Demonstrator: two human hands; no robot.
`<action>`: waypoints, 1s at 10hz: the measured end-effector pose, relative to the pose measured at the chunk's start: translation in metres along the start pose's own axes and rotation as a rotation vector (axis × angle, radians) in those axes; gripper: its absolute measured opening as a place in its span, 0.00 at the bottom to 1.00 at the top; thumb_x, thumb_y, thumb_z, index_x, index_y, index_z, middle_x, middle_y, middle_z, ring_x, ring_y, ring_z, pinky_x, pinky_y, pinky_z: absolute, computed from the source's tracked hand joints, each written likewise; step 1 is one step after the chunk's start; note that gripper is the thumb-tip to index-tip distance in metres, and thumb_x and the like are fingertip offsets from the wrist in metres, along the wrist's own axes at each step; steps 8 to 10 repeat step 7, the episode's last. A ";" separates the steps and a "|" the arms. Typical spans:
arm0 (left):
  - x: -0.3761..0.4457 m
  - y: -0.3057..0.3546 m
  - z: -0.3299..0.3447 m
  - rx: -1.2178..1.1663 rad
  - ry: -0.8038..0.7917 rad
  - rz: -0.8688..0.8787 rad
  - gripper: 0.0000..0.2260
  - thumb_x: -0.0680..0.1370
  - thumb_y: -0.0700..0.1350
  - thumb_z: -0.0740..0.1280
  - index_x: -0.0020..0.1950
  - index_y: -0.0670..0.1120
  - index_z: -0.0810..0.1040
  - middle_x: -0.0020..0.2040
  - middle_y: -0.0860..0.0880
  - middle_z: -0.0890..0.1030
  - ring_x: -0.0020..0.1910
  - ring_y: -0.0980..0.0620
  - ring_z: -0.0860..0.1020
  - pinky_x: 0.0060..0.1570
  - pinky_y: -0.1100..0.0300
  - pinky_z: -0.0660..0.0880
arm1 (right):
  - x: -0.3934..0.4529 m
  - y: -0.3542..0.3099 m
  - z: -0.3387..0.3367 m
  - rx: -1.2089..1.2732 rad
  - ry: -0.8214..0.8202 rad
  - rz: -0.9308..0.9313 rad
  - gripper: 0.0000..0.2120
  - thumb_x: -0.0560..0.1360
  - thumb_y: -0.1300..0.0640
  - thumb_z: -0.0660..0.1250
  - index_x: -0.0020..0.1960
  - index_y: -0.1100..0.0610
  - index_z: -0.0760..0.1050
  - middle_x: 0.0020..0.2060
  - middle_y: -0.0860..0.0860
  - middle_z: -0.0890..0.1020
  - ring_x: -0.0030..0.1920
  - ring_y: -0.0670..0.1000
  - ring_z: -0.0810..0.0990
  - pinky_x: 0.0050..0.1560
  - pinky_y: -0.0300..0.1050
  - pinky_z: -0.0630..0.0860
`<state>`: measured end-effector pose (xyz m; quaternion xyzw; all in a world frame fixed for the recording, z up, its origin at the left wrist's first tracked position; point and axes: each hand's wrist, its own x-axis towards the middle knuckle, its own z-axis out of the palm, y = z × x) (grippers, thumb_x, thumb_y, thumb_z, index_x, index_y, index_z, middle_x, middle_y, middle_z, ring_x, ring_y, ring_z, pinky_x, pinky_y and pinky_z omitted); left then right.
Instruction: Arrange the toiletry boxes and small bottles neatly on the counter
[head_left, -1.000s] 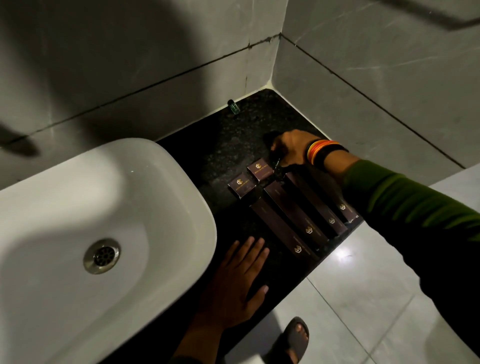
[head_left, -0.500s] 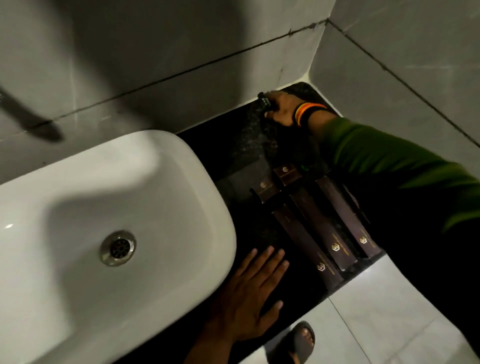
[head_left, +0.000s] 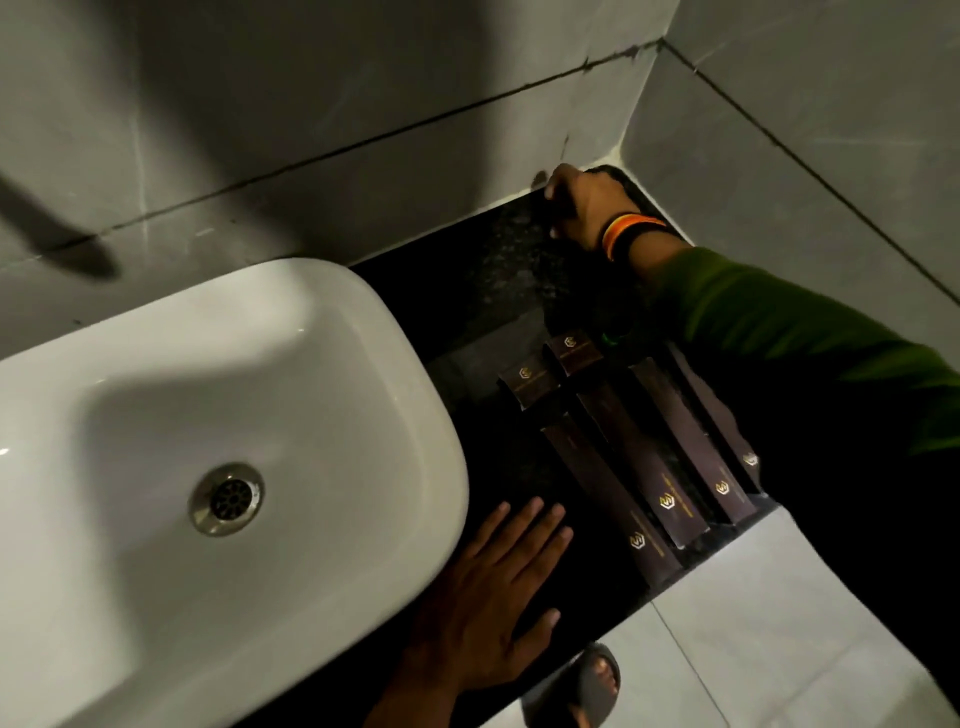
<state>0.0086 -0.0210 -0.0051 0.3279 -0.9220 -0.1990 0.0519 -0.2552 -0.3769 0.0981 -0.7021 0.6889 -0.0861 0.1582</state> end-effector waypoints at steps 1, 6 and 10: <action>0.001 -0.001 0.002 -0.015 0.001 0.004 0.36 0.83 0.58 0.62 0.88 0.47 0.57 0.89 0.49 0.53 0.88 0.47 0.49 0.83 0.42 0.52 | -0.024 0.025 -0.024 0.285 -0.024 0.078 0.29 0.72 0.66 0.74 0.72 0.62 0.71 0.62 0.60 0.81 0.60 0.55 0.80 0.65 0.45 0.74; 0.000 0.000 -0.004 -0.066 0.029 0.026 0.31 0.85 0.57 0.59 0.87 0.47 0.60 0.88 0.49 0.56 0.88 0.47 0.50 0.83 0.39 0.56 | -0.143 0.096 -0.001 0.322 -0.046 0.276 0.15 0.66 0.61 0.80 0.49 0.49 0.80 0.46 0.49 0.85 0.52 0.53 0.84 0.59 0.52 0.79; 0.000 0.000 -0.004 -0.076 0.032 0.023 0.31 0.85 0.57 0.58 0.87 0.47 0.59 0.88 0.49 0.55 0.88 0.48 0.50 0.83 0.40 0.54 | -0.142 0.091 0.002 0.298 -0.031 0.272 0.17 0.66 0.61 0.80 0.52 0.51 0.80 0.53 0.53 0.85 0.56 0.56 0.83 0.63 0.56 0.78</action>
